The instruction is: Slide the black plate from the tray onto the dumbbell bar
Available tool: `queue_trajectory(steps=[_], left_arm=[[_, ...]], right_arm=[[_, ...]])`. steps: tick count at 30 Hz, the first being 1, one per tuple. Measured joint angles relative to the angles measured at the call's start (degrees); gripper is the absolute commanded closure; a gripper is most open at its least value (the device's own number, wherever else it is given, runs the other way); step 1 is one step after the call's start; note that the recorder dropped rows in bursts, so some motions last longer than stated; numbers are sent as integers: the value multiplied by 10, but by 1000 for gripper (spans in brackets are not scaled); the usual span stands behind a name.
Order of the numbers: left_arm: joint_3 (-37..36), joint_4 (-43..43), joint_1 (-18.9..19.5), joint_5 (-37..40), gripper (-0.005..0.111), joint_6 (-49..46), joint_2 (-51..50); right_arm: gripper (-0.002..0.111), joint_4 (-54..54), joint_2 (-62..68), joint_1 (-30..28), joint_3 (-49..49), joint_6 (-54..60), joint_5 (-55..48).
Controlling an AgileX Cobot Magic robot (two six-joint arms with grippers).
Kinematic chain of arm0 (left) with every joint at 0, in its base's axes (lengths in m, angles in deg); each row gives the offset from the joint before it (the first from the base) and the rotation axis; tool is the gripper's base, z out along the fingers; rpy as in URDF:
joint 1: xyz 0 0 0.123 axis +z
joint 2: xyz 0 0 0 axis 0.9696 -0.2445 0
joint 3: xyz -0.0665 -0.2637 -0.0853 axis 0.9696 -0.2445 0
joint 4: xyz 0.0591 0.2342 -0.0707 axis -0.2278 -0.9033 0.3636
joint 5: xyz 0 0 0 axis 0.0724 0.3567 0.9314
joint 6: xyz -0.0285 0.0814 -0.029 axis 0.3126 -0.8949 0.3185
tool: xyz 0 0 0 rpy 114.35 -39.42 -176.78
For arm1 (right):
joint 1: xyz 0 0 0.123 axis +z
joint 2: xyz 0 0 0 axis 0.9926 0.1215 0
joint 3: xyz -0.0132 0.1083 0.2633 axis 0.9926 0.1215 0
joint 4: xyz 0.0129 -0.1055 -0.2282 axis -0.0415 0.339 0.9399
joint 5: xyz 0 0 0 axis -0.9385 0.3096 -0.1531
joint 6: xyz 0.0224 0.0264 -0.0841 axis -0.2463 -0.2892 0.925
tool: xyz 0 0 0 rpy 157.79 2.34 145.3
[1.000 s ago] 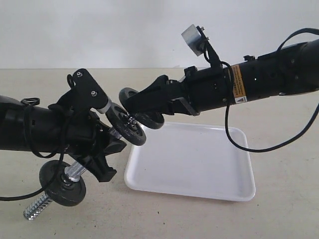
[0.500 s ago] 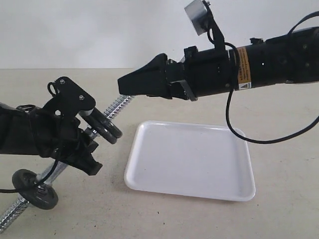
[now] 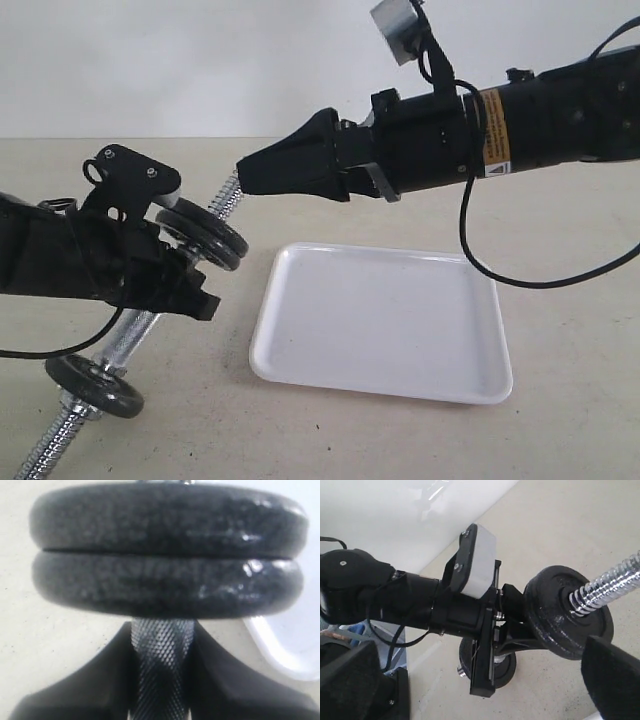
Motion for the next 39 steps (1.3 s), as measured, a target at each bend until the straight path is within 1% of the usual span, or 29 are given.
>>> queue_trajectory(steps=[6,15,22,30,39], left_arm=[[30,-2,4,-4,102,55,-42],[89,-1,4,23,102,113,-102],[130,-1,4,32,102,119,-138],[148,0,6,37,102,122,-172],[148,0,32,42,102,126,-184]], right_arm=[[3,10,0,0,0,0,9],[3,41,0,0,0,-4,31],[3,45,0,0,0,-4,58],[3,59,0,0,0,-6,90],[3,65,0,0,0,-6,94]])
